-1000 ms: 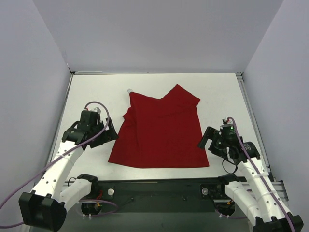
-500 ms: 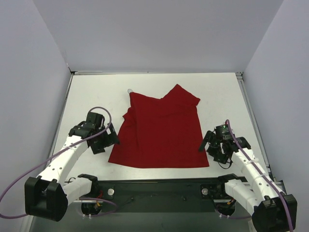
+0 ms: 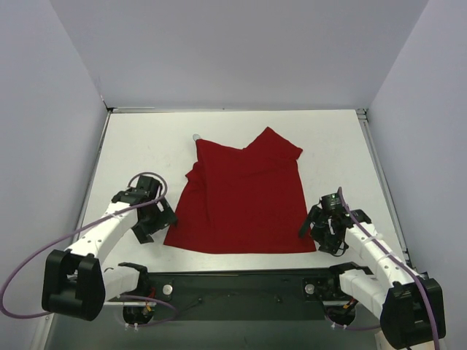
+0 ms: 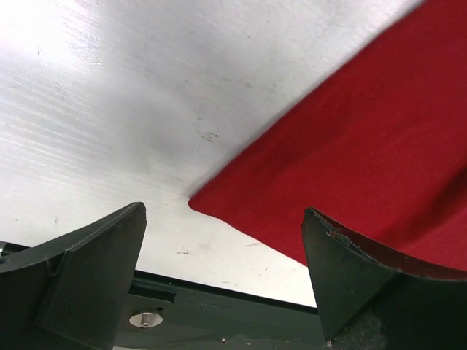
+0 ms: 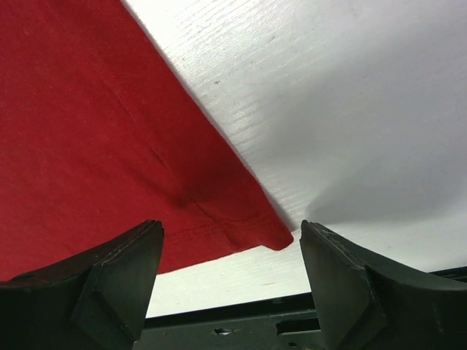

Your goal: Pin the brooch onto the clothing

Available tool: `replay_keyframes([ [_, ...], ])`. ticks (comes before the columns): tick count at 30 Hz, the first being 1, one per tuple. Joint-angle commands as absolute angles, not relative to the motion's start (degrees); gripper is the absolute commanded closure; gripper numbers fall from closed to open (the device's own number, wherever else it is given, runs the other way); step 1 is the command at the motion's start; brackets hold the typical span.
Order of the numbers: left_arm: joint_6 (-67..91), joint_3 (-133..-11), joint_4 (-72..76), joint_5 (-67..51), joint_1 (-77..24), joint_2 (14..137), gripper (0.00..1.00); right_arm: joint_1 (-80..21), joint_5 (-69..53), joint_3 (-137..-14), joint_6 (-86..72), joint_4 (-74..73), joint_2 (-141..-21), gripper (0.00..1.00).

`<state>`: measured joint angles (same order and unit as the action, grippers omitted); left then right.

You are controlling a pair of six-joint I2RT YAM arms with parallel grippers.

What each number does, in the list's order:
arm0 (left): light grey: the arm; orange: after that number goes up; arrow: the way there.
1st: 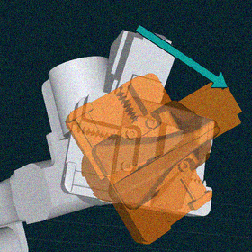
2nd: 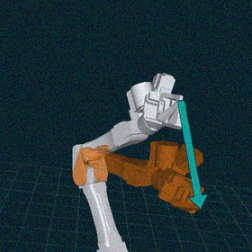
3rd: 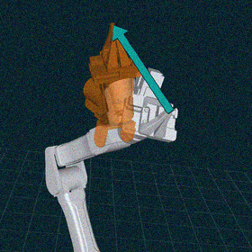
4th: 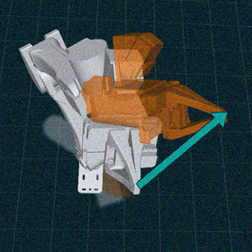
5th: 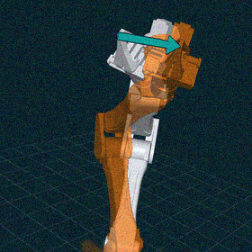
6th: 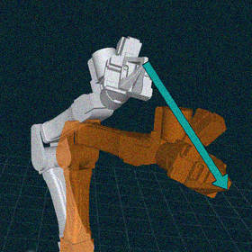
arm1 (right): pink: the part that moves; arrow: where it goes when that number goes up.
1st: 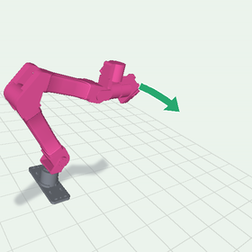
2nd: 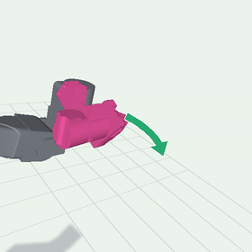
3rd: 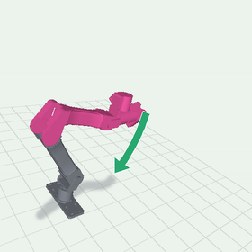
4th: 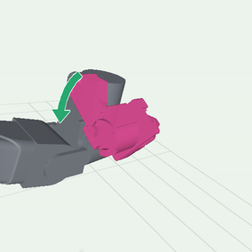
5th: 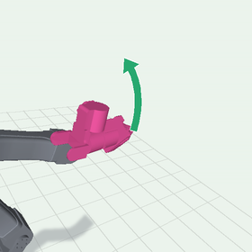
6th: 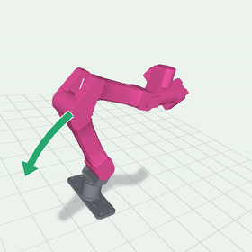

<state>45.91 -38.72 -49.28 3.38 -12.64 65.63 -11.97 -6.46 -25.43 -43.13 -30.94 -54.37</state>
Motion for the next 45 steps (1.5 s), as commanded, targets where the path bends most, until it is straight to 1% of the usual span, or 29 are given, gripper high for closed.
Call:
replay_keyframes([
  [1, 46.8, -39.8, -47.7, 3.8, -12.5, 69.7, 0.03, -11.8, -7.3, -24.4, -44.6, -31.6, -55.1, 0.24],
  [7, 46.7, -37.9, -44.9, 1.7, -12.9, 75.1, 0.03, -11.8, -7.3, -22.3, -46.9, -31.3, -56.2, 0.29],
  [9, 46.7, -37.1, -44.0, 1.2, -13.2, 76.5, 0.03, -11.9, -6.9, -21.8, -47.4, -31.0, -56.0, 0.35],
  [12, 46.1, -36.9, -42.6, 1.2, -13.6, 78.6, 0.05, -12.0, -6.2, -21.6, -47.6, -30.9, -55.7, 0.36],
  [13, 45.8, -37.0, -42.0, 0.9, -13.9, 79.1, 0.08, -12.0, -6.3, -21.6, -47.6, -30.8, -55.8, 0.36],
  [14, 45.5, -36.8, -41.8, 0.5, -13.8, 79.5, 0.14, -12.0, -6.4, -21.6, -47.5, -30.5, -56.1, 0.37],
  [15, 45.0, -36.8, -41.3, 0.0, -13.8, 80.2, 0.18, -12.0, -6.7, -21.8, -47.4, -30.5, -56.6, 0.37],
  [17, 44.6, -36.2, -39.9, -2.1, -13.9, 80.6, 0.24, -12.0, -6.9, -22.0, -47.1, -30.2, -57.2, 0.38],
  [18, 44.6, -35.9, -39.7, -2.3, -13.9, 80.7, 0.26, -12.0, -7.1, -22.1, -46.9, -30.1, -57.5, 0.38],
  [19, 44.4, -35.4, -38.9, -3.2, -14.1, 80.6, 0.32, -12.0, -7.2, -22.0, -47.0, -30.0, -57.7, 0.39],
  [20, 44.4, -35.2, -38.4, -3.6, -14.1, 80.5, 0.35, -11.9, -7.4, -22.0, -46.9, -29.6, -57.7, 0.42],
  [21, 44.3, -34.9, -38.1, -3.9, -14.0, 80.2, 0.40, -12.0, -7.6, -22.0, -46.8, -29.4, -57.9, 0.47],
  [22, 44.3, -34.8, -37.3, -4.7, -14.1, 80.0, 0.42, -12.0, -7.9, -21.9, -46.8, -29.3, -58.0, 0.49],
  [23, 44.2, -34.5, -37.0, -4.9, -14.0, 79.8, 0.47, -12.0, -8.1, -22.0, -46.6, -29.0, -58.1, 0.49],
  [24, 43.9, -34.5, -36.7, -5.3, -14.1, 79.5, 0.60, -12.0, -8.2, -22.0, -46.5, -28.9, -58.3, 0.50],
  [25, 43.8, -34.5, -36.4, -5.5, -14.1, 79.5, 0.67, -12.0, -8.6, -22.0, -46.4, -28.8, -58.4, 0.60],
  [26, 43.7, -34.5, -36.4, -6.1, -14.1, 79.5, 0.77, -12.0, -8.9, -22.0, -46.1, -28.5, -58.7, 0.66],
  [27, 43.4, -34.5, -36.1, -6.3, -14.1, 79.4, 0.92, -12.0, -9.2, -22.0, -45.9, -28.3, -59.0, 0.71],
  [28, 43.3, -34.5, -35.9, -6.6, -14.1, 79.5, 0.99, -12.0, -9.5, -22.0, -45.7, -28.0, -59.1, 0.82],
  [30, 42.8, -34.7, -35.8, -7.3, -14.1, 79.5, 1.00, -12.0, -10.3, -22.1, -45.2, -27.6, -59.5, 0.96],
  [31, 42.5, -34.9, -35.7, -7.6, -14.0, 79.5, 1.00, -12.0, -10.5, -22.3, -44.8, -27.5, -59.6, 1.00],
  [35, 39.6, -38.4, -37.0, -9.1, -14.1, 79.1, 1.00, -11.9, -10.6, -26.7, -42.9, -27.6, -59.6, 1.00],
  [38, 35.9, -44.6, -38.8, -10.8, -14.1, 77.4, 1.00, -11.9, -10.5, -31.8, -40.7, -28.0, -58.4, 1.00],
  [41, 33.1, -55.3, -41.7, -11.1, -13.9, 74.7, 1.00, -12.0, -9.7, -42.9, -38.2, -30.4, -57.8, 1.00],
  [42, 32.1, -58.3, -42.4, -11.2, -14.0, 74.1, 1.00, -12.0, -9.8, -49.9, -37.5, -31.0, -57.9, 1.00],
  [43, 31.5, -65.0, -42.7, -12.2, -13.9, 73.5, 1.00, -12.0, -9.7, -53.3, -36.7, -31.8, -57.8, 1.00],
  [44, 30.1, -68.3, -42.7, -12.7, -14.0, 72.3, 1.00, -12.0, -9.8, -56.5, -36.1, -32.8, -57.5, 1.00],
  [45, 29.8, -71.6, -42.9, -13.2, -13.9, 71.6, 1.00, -11.9, -10.5, -63.2, -35.9, -33.0, -57.1, 1.00],
])
